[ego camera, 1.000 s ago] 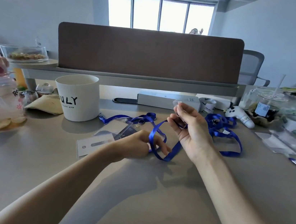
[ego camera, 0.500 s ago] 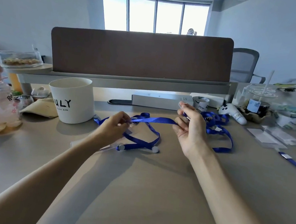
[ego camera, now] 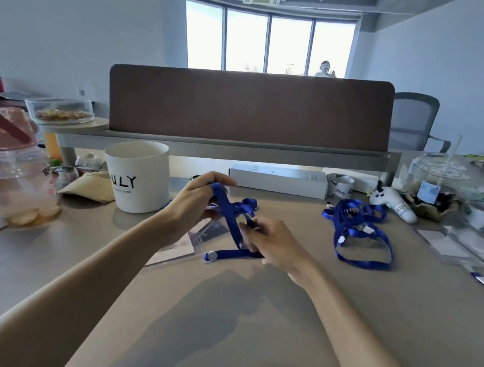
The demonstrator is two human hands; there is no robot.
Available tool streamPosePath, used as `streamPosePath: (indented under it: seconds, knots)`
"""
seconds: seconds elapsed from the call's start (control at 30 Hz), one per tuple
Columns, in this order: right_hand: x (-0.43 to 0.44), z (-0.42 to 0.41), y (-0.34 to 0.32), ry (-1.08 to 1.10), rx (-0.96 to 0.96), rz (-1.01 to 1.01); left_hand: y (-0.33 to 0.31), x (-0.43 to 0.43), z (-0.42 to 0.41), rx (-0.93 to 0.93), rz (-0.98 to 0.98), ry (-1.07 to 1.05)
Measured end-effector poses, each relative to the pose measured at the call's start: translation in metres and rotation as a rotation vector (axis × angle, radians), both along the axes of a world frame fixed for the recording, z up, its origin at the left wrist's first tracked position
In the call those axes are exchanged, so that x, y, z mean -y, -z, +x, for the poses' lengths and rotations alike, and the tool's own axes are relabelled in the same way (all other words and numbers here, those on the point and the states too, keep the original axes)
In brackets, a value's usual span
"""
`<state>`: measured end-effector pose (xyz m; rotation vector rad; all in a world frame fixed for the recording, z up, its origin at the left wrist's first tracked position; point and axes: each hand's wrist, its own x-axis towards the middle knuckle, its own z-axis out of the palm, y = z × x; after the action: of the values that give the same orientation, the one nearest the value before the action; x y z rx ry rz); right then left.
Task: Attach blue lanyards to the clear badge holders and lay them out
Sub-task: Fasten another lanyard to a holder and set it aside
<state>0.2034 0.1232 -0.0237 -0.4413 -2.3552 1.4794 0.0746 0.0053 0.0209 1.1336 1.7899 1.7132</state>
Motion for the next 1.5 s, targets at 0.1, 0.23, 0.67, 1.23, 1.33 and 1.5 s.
streamPosePath:
  seconds: [0.1, 0.23, 0.67, 1.23, 1.33, 1.5]
  knots:
    - [0.001, -0.018, -0.012, -0.041, -0.104, -0.168, -0.012, 0.025, -0.029, -0.154, -0.062, -0.120]
    - [0.017, -0.067, -0.035, -0.053, -0.120, -0.182, -0.025, 0.068, -0.068, -0.365, -0.300, -0.222]
    - [0.059, -0.253, -0.114, 0.160, -0.128, 0.396, -0.075, 0.100, -0.191, -0.448, -0.359, -0.643]
    - [0.028, -0.258, -0.110, 0.163, 0.024, 0.463, -0.070, 0.056, -0.210, -0.817, -0.481, -0.602]
    - [0.026, -0.233, -0.106, 0.161, -0.025, 0.470, -0.067, 0.050, -0.186, -0.818, -0.380, -0.558]
    - [0.016, -0.177, -0.084, 0.213, -0.084, 0.480, -0.055, 0.028, -0.129, -0.783, -0.242, -0.472]
